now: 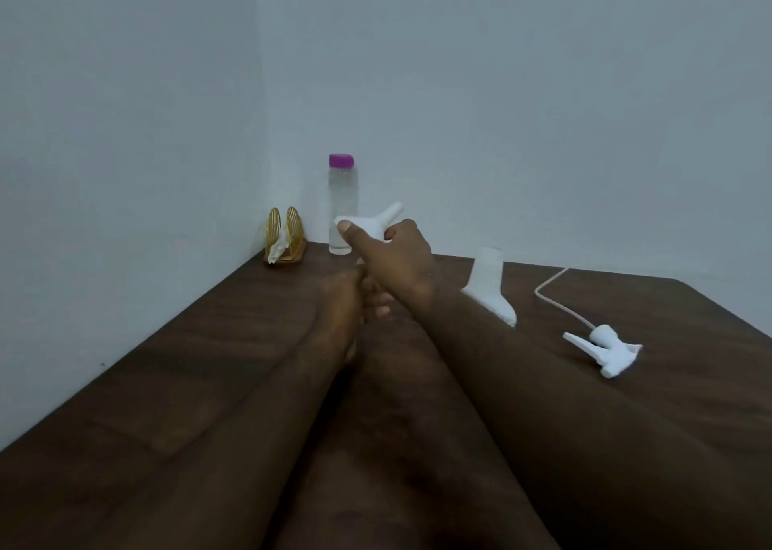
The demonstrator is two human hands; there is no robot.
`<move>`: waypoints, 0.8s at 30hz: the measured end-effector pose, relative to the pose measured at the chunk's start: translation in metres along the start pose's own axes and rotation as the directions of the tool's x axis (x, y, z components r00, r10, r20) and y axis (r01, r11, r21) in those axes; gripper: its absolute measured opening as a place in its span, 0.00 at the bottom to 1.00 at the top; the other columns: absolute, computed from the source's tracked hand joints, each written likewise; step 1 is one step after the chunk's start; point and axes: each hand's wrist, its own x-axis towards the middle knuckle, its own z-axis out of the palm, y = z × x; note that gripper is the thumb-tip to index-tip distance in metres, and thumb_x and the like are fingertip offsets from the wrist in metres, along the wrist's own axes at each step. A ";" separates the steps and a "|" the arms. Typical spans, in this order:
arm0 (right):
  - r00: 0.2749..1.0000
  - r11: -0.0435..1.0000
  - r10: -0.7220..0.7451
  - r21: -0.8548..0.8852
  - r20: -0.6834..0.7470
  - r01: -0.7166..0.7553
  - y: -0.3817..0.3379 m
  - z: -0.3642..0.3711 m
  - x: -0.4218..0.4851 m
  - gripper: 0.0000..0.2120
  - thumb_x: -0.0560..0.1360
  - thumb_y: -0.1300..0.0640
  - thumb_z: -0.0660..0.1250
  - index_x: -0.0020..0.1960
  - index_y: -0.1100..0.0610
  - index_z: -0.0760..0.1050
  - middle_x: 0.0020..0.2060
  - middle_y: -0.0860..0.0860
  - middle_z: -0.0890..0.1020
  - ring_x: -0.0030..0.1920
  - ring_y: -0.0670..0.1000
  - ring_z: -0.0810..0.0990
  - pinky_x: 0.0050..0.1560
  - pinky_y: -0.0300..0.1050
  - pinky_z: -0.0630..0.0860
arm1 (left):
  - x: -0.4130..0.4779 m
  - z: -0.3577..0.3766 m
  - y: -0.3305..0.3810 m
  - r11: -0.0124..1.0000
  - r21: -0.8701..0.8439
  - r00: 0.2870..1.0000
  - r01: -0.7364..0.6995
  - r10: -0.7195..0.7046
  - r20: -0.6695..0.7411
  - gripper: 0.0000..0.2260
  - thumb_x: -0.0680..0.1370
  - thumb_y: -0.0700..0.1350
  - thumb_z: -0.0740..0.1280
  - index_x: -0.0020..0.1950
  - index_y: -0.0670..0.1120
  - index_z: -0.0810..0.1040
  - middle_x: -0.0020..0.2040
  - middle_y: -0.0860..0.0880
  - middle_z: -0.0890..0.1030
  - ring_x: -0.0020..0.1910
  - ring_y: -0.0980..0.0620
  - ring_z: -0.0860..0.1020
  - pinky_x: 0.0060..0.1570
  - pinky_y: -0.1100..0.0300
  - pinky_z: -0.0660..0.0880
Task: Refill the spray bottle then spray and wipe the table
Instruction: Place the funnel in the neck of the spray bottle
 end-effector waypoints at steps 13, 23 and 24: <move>0.994 0.965 -0.020 0.257 -0.104 0.046 -0.007 -0.070 -0.039 0.23 0.71 0.35 0.69 0.39 0.56 0.74 0.32 0.51 0.79 0.27 0.41 0.78 0.29 0.36 0.76 | -0.056 0.064 0.033 0.947 -0.284 0.956 0.152 -0.068 0.285 0.10 0.80 0.43 0.58 0.44 0.42 0.77 0.34 0.47 0.81 0.31 0.54 0.79 0.32 0.63 0.76; 0.967 0.980 -0.191 0.018 -0.170 0.196 -0.006 -0.138 -0.039 0.23 0.77 0.44 0.67 0.41 0.66 0.79 0.33 0.53 0.85 0.29 0.48 0.82 0.32 0.43 0.74 | -0.045 0.062 0.050 0.994 -0.086 0.998 0.059 -0.058 0.022 0.07 0.77 0.42 0.57 0.39 0.44 0.70 0.30 0.48 0.75 0.27 0.53 0.73 0.24 0.65 0.71; 0.958 0.974 -0.220 0.006 -0.185 0.225 -0.008 -0.147 -0.035 0.21 0.77 0.45 0.67 0.42 0.64 0.80 0.35 0.52 0.85 0.32 0.47 0.82 0.35 0.43 0.75 | -0.043 0.061 0.053 0.998 -0.031 0.999 0.045 -0.045 0.019 0.07 0.77 0.43 0.58 0.41 0.43 0.71 0.30 0.48 0.75 0.27 0.53 0.73 0.24 0.64 0.71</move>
